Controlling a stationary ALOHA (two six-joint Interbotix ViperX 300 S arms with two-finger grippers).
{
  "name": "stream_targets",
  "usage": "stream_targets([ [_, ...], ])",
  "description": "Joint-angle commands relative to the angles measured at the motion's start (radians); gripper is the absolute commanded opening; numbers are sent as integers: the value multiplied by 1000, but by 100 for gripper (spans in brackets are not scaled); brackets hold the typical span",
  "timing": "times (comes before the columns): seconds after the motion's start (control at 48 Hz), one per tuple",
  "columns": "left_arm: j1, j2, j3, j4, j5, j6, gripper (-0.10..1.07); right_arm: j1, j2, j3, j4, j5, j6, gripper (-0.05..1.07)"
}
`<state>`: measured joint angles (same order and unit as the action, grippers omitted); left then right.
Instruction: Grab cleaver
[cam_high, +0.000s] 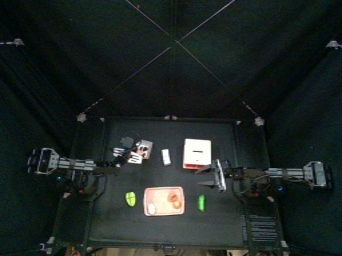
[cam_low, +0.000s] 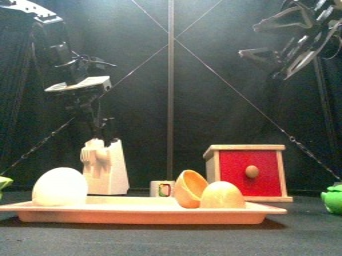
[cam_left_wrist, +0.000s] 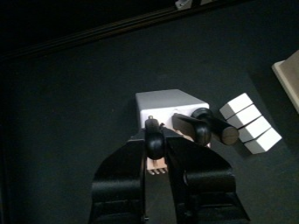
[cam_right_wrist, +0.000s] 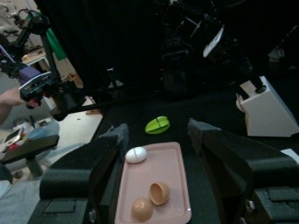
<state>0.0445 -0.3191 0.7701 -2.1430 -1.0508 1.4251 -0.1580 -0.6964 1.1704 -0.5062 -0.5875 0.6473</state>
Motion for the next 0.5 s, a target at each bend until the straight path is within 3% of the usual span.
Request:
stream_targets([
  [0.0, -2, -8, -26, 6, -3, 3, 46, -2, -3, -9, 3, -3, 2, 91],
  [0.479, -2, -8, -25, 6, -8, 6, 45, -2, -3, -2, 11, -3, 3, 91],
])
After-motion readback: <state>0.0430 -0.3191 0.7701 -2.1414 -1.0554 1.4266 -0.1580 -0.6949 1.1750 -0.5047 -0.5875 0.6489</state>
